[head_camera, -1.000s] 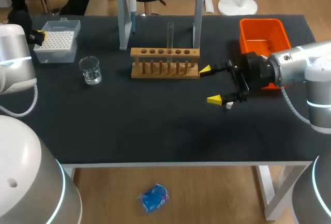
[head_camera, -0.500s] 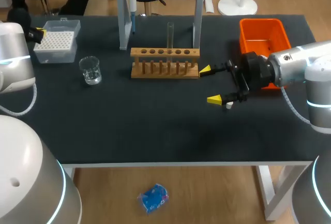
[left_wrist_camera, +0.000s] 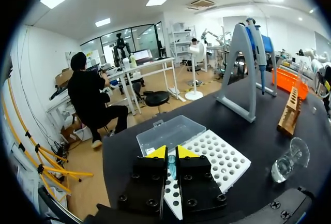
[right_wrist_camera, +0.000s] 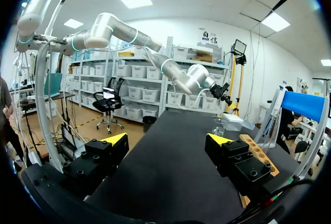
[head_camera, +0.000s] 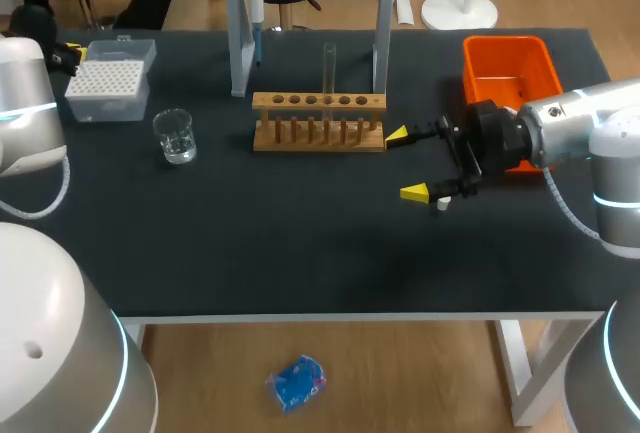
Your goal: Invert the test tube, pick up the pipette, mount the tip to pipette, aspirate from beaker and dispense into the tube, eject the tip, return the pipette, and cap with the stopper.
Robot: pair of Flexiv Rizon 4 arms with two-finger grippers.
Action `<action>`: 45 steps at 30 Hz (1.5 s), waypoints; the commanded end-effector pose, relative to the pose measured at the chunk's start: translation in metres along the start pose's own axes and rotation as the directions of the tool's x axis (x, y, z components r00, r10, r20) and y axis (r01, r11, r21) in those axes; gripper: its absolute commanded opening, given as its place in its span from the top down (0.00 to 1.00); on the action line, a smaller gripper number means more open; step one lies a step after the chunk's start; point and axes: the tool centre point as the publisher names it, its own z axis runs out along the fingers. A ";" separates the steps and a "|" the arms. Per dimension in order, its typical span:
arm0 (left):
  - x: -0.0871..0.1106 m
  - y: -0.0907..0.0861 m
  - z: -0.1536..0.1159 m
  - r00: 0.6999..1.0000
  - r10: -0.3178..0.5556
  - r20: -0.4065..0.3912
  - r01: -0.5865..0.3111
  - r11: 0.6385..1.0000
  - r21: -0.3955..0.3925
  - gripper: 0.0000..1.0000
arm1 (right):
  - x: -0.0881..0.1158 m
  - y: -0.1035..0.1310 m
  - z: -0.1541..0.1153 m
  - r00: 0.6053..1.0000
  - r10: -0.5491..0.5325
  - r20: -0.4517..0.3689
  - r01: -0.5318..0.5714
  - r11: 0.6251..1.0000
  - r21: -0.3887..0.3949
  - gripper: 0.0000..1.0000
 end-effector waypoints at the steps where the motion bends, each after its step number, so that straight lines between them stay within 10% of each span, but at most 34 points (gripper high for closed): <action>1: 0.004 -0.003 -0.008 1.000 0.004 0.007 -0.004 1.000 0.008 1.00 | 0.000 -0.001 0.000 1.000 -0.001 0.000 0.001 1.000 0.000 0.00; 20: 0.036 -0.041 -0.049 0.992 0.109 -0.061 -0.107 0.994 0.039 1.00 | 0.000 -0.001 0.000 1.000 -0.001 0.000 0.001 1.000 0.000 0.00; 45: 0.204 -0.095 -0.143 0.915 0.217 -0.339 -0.240 0.970 -0.026 1.00 | 0.028 0.009 -0.012 0.999 -0.031 -0.016 0.031 0.999 -0.033 0.00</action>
